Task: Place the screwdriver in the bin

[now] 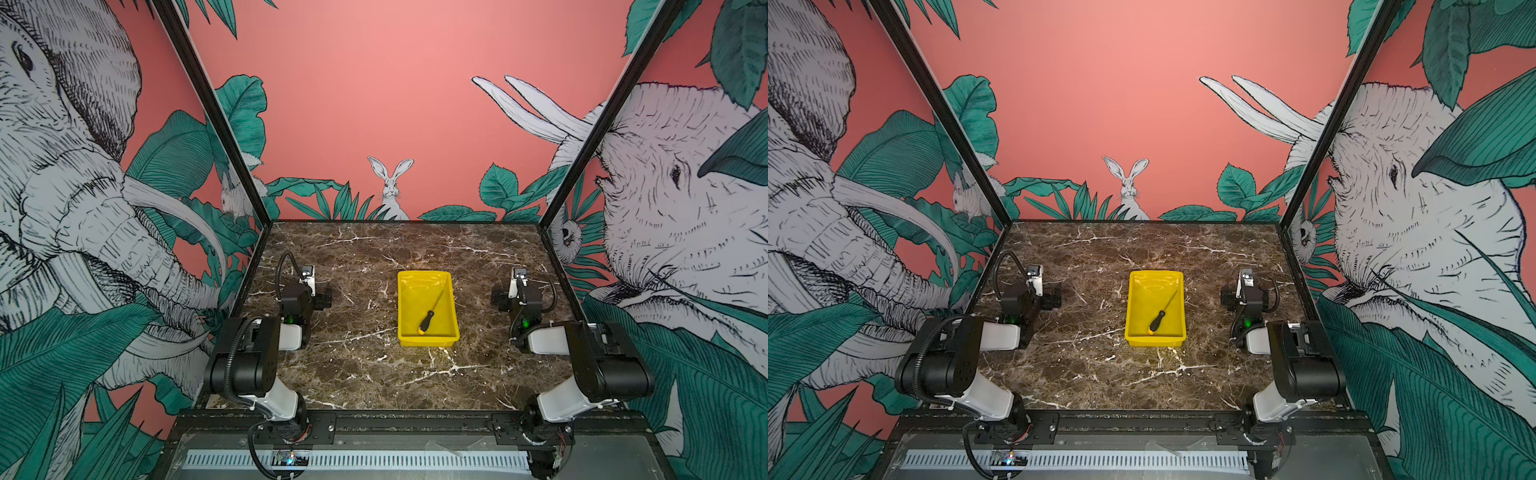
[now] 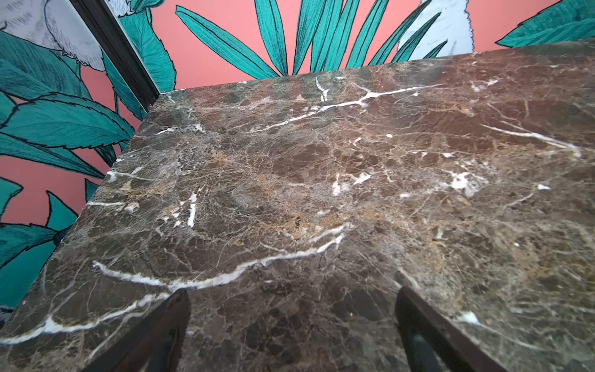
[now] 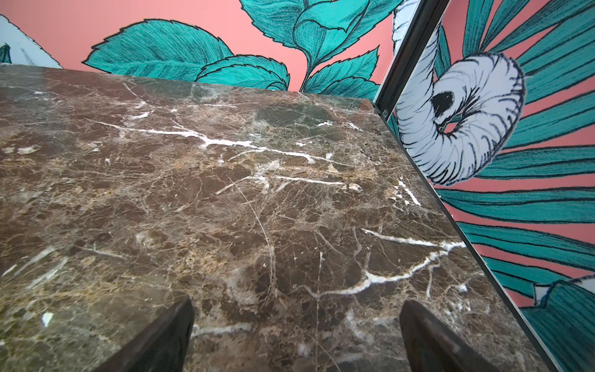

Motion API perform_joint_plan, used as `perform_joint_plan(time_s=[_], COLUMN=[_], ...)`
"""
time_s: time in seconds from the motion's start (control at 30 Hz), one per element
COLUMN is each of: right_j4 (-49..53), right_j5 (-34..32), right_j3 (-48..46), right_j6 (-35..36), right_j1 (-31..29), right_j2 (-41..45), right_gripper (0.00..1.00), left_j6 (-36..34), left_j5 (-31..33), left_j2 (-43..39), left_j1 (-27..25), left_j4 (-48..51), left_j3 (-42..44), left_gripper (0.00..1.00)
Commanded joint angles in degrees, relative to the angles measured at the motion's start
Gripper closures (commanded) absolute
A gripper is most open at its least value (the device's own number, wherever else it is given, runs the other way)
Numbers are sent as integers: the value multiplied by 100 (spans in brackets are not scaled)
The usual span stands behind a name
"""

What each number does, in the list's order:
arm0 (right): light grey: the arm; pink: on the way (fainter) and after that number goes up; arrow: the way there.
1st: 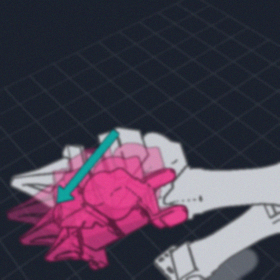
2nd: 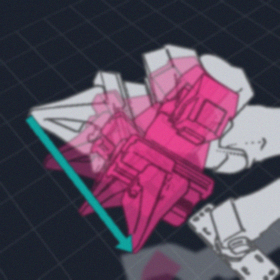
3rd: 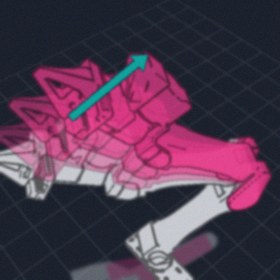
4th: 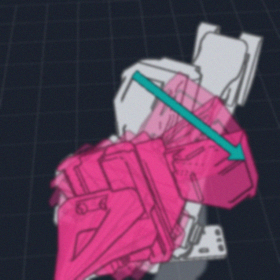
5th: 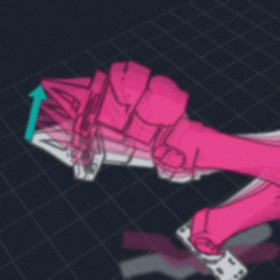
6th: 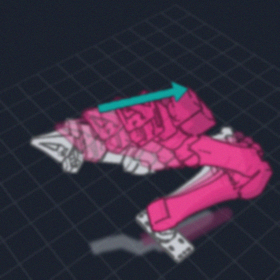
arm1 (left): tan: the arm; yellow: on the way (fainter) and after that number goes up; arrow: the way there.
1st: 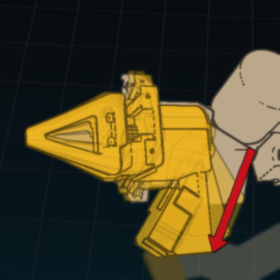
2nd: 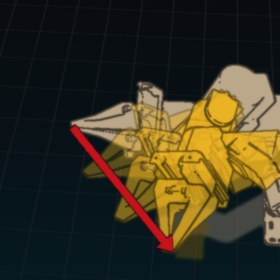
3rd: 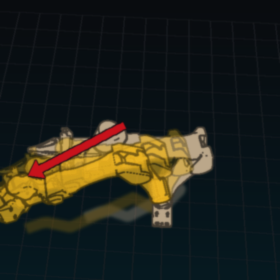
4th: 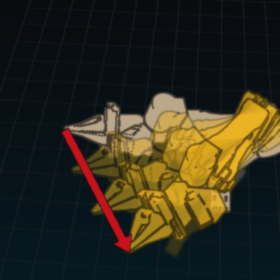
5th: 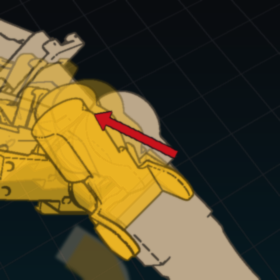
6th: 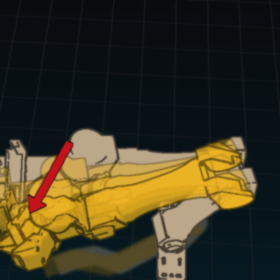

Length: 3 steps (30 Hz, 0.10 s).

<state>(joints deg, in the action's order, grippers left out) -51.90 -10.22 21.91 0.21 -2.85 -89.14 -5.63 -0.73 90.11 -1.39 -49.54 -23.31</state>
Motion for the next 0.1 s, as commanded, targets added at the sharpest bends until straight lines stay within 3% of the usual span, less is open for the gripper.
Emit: perform_joint_plan(time_s=[0.0, 0.07], right_j4=[-131, -128], right_j5=[3, 11], right_j3=[13, 10], right_j6=[-30, -30], right_j1=[6, 10], right_j2=[29, 26], right_gripper=[1, 1], left_j6=[-70, -70], left_j5=[46, 47], left_j2=[-102, -99], left_j1=[-6, -11], left_j4=[76, 72], left_j3=[-87, -86], left_gripper=[0, 0])
